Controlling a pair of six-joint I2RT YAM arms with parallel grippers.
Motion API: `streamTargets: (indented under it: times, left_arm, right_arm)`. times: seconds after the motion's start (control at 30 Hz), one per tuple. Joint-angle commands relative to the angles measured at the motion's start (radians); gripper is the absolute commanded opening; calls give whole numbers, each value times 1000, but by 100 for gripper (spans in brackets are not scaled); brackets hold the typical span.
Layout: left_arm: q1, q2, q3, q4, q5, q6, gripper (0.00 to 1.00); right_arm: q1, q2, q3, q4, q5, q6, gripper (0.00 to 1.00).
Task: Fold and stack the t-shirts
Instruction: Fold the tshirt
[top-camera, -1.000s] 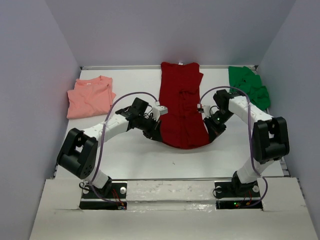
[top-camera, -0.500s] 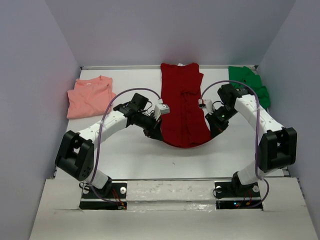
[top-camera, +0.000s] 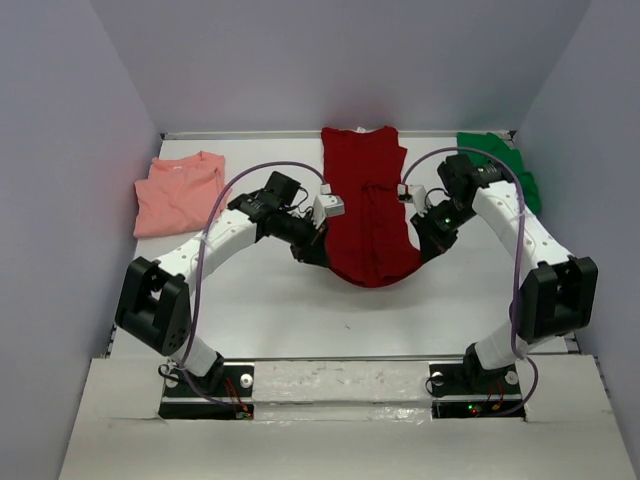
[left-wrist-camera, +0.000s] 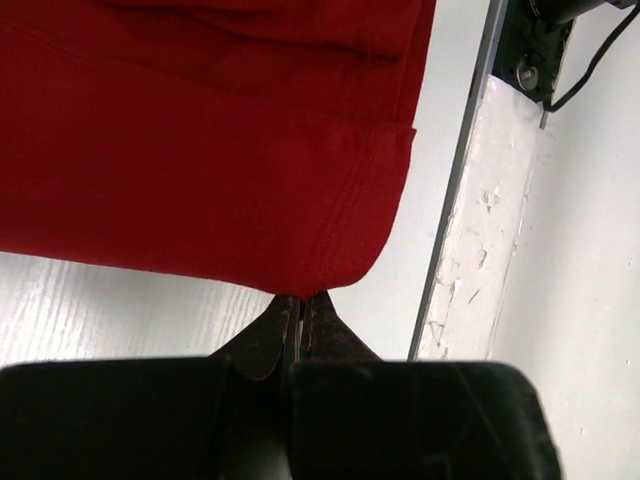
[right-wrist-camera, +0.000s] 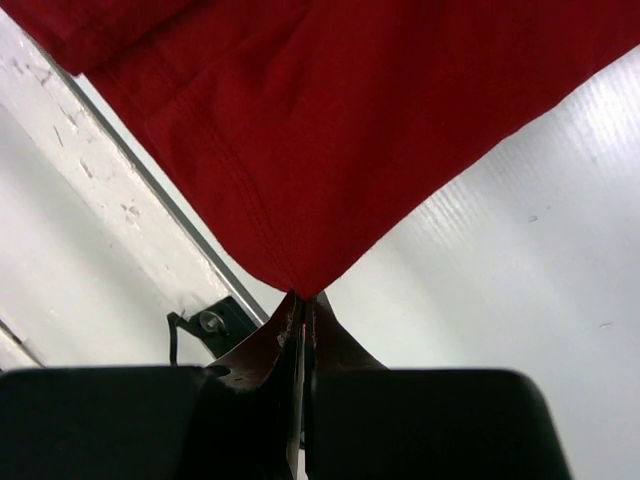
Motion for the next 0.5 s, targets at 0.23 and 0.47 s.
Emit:
streamTargets:
  times: [0.23,0.47]
  left_arm:
    - [12,128,161,-50,-114,0,0]
    - [64,194,265,-10,-174,-51,0]
  right_arm:
    - [-3,126,155,66,19,61,0]
    - [-3,184,192,170,75,97,0]
